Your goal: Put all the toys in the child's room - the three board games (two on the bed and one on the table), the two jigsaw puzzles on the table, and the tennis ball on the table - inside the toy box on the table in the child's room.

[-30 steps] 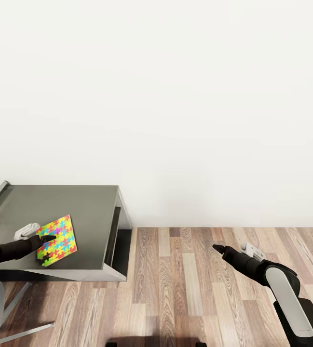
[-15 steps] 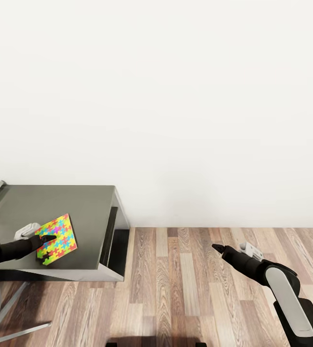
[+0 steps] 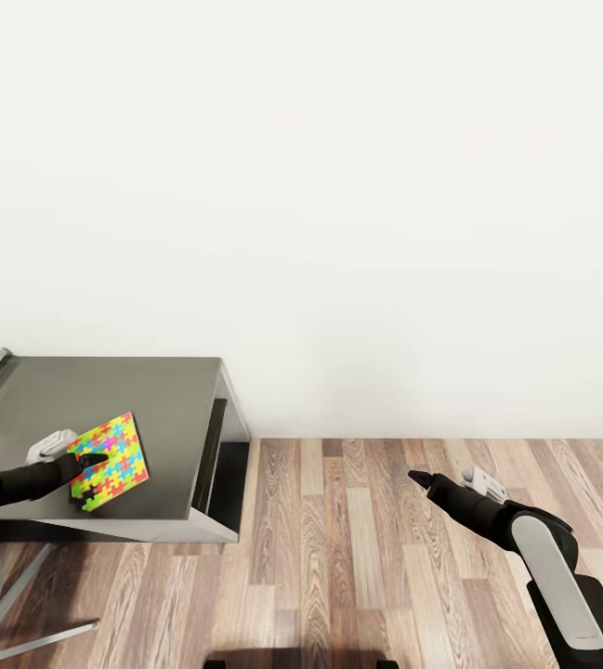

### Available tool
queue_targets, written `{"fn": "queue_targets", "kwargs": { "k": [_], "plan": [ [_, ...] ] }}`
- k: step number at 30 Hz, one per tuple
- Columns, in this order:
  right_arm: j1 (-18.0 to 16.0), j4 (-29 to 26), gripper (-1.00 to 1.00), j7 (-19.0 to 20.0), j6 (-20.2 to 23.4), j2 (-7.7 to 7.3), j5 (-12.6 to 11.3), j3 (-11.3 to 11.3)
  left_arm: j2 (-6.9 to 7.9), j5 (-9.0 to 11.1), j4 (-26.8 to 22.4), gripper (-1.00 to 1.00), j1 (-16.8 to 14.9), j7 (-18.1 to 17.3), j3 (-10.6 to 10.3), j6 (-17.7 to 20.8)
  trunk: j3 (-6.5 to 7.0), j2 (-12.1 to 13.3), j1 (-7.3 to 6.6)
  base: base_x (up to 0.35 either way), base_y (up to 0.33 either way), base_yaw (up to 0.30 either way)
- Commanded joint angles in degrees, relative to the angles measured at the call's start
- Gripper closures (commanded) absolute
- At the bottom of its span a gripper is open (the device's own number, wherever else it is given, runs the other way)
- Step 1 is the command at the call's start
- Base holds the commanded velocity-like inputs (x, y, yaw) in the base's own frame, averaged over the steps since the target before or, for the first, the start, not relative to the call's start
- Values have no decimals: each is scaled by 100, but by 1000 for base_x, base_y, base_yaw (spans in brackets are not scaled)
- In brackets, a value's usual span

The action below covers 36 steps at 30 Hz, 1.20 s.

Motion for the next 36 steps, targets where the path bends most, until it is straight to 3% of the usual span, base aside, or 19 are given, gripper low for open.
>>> {"fn": "queue_targets", "kwargs": {
  "k": [1,36],
  "plan": [
    [-4,-7,-100,-55,16,-1,-60,-2,0,-50,2,-100,-2,-7,12,22,-9,-9,3,6,0,0],
    [-4,-11,-100,-20,8,-1,-56,-3,-5,-50,2,-100,-2,-2,20,21,-9,-9,3,81,55,0]
  ]
}}
